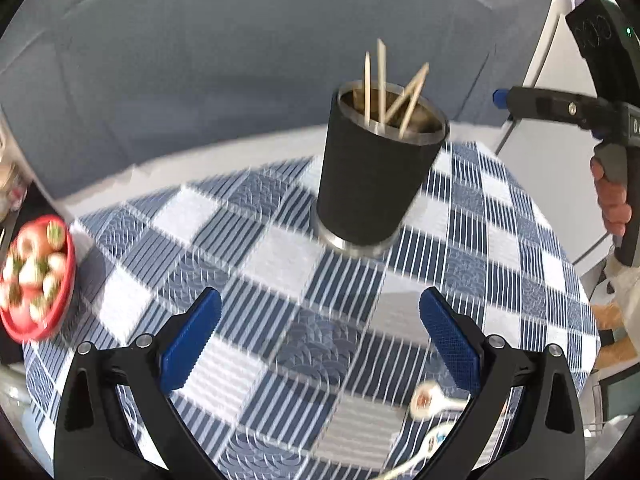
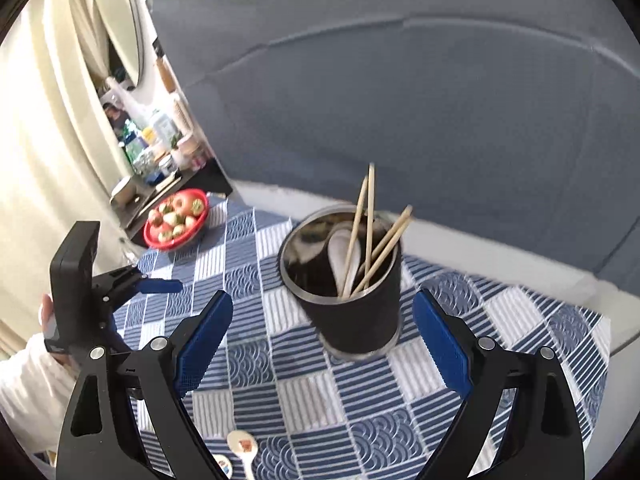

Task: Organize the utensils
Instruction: 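Move both open tools down toward the remaining spoons on the cloth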

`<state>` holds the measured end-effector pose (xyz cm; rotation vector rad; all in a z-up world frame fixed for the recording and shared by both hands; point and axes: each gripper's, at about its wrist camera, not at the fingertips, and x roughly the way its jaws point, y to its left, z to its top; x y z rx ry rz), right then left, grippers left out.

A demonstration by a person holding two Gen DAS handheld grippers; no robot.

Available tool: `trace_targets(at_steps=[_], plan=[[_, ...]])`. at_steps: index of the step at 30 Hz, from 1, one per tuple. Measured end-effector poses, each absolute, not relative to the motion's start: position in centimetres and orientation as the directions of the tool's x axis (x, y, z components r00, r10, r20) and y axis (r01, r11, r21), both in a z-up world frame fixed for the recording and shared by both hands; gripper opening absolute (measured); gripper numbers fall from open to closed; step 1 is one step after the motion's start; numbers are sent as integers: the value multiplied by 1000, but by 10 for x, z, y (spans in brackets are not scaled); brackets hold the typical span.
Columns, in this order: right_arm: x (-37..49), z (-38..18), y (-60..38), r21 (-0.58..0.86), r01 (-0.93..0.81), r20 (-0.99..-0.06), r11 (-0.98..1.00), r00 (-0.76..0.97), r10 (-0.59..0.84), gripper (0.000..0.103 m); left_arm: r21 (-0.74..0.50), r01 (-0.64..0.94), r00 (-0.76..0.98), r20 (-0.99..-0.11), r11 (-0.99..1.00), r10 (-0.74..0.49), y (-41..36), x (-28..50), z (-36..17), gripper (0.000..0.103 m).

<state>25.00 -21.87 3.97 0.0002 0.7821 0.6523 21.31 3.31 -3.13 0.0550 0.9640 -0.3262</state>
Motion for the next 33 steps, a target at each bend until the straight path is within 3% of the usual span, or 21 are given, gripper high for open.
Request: trace_targets(at_steps=[19,24,33], plan=[[160,-31,-189,242,-619,-756,747,362,545,87,-144,391,341,-895,909,-289,59,96,-105,97],[142,-44,-185,242,-624,-775,743,337,535,87,-215,452,256,-898,865,-357,69,86,-113,97],[118,-72,-176,261,-564,-806,783,319,499,87,-196,627,161,-914,754,-371,62,83,-126,97]])
